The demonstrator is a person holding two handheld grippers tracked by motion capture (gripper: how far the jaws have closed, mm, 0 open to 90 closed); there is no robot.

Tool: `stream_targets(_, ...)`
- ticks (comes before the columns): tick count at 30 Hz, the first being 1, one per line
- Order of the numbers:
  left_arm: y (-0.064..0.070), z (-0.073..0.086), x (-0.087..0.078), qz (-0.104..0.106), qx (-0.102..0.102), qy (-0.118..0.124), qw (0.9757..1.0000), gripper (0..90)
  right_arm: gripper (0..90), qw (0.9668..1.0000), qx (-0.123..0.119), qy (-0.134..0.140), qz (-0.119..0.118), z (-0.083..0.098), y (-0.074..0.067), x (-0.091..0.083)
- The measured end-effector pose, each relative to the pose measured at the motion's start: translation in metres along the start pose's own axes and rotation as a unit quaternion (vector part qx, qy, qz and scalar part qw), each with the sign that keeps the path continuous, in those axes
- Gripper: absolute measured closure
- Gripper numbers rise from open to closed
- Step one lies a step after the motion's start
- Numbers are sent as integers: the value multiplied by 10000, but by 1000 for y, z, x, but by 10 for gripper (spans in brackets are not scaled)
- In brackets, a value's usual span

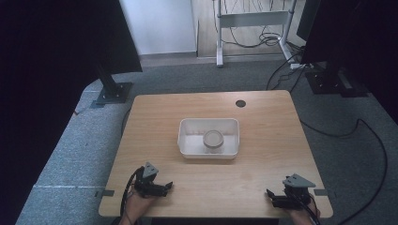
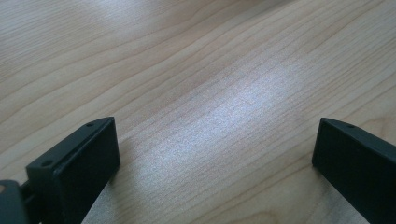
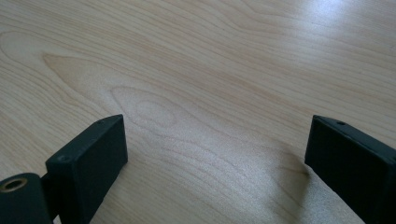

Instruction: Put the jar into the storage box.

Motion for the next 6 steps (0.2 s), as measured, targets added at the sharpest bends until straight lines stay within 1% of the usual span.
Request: stream_targets(6,0,0,0,0,-1,0,10000,5,54,10000,37,-13,-17,1,0,0)
Point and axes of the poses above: each handheld gripper's, and its own axes: x roughly forward along the jaws, z roughly out of its underside, y roughly to its right, the point moved 9 cm from there along x, roughly forward along the jaws, and after that the axes turned 15 degrees about -x, right-handed, at the moved point
